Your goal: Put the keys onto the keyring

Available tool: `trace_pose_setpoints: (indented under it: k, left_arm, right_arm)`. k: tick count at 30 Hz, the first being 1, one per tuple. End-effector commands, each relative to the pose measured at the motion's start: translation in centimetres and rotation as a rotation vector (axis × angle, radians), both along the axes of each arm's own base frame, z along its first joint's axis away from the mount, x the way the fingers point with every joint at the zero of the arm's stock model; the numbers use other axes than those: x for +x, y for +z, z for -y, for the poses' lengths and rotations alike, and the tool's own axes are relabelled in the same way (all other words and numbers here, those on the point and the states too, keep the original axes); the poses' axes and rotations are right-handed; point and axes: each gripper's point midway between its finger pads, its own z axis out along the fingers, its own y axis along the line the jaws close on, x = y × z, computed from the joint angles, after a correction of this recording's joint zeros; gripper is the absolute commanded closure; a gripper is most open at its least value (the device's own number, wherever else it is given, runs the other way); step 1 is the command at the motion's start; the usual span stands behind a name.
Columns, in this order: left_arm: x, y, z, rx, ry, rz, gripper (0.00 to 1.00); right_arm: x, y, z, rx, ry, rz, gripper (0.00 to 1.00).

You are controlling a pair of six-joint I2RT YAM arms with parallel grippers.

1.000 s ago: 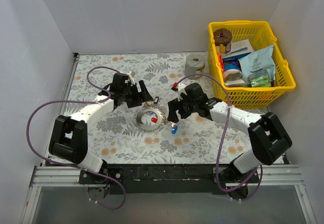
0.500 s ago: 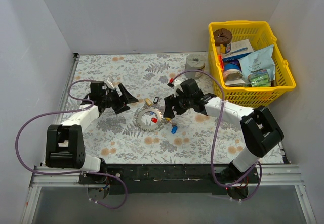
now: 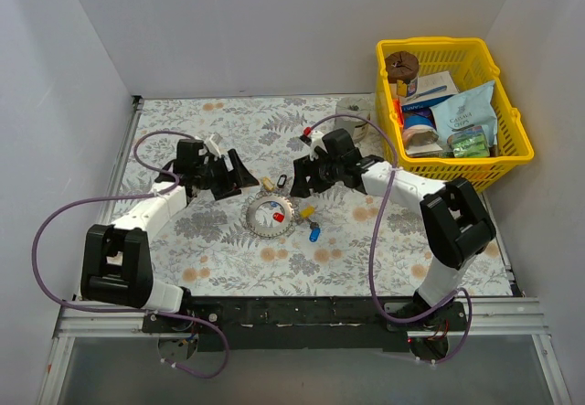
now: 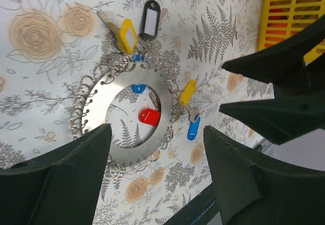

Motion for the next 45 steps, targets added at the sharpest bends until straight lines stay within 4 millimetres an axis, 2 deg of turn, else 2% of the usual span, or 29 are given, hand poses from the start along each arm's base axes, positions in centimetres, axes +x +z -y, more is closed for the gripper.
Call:
trace_pose_setpoints:
  k: [1, 5, 6, 12, 19, 23, 29, 36, 45]
  left_arm:
    - [-0.3, 0.1, 1.7, 0.112, -0.049, 0.024, 0.29]
    - [-0.9, -1.6, 2.6, 0.181, -0.048, -0.021, 0.31]
    - [-1.0, -2.3, 2.2, 0.201, -0.029, -0.038, 0.31]
    - [-1.6, -3.6, 0.8, 0.276, 0.028, -0.08, 0.33]
    - [-3.5, -6.2, 0.4, 0.346, 0.031, -0.175, 0.35]
    - [-4.5, -8.1, 0.2, 0.403, 0.033, -0.223, 0.35]
    - [-4.6, -9.3, 0.5, 0.47, 0.021, -0.234, 0.36]
    - [-3.3, -10.4, 0.3, 0.52, 0.032, -0.227, 0.37]
    - [-0.3, -11.3, 0.3, 0.591, 0.032, -0.202, 0.37]
  right_arm:
    - [2.2, 1.5, -1.1, 0.048, 0.004, 0.013, 0.27]
    - [2.2, 0.6, -1.2, 0.032, 0.011, -0.01, 0.28]
    - [2.0, 0.5, -1.4, 0.038, 0.018, -0.022, 0.28]
    - [2.1, -1.4, -1.8, 0.012, 0.033, -0.079, 0.3]
    - [1.8, -3.4, -1.9, -0.023, 0.054, -0.131, 0.32]
    - [1.4, -3.9, -1.9, -0.026, 0.065, -0.143, 0.32]
    - [0.6, -4.5, -2.2, -0.015, 0.087, -0.165, 0.34]
    - [-0.8, -5.0, -2.8, 0.014, 0.12, -0.2, 0.39]
    - [-2.7, -5.3, -3.4, 0.036, 0.165, -0.224, 0.46]
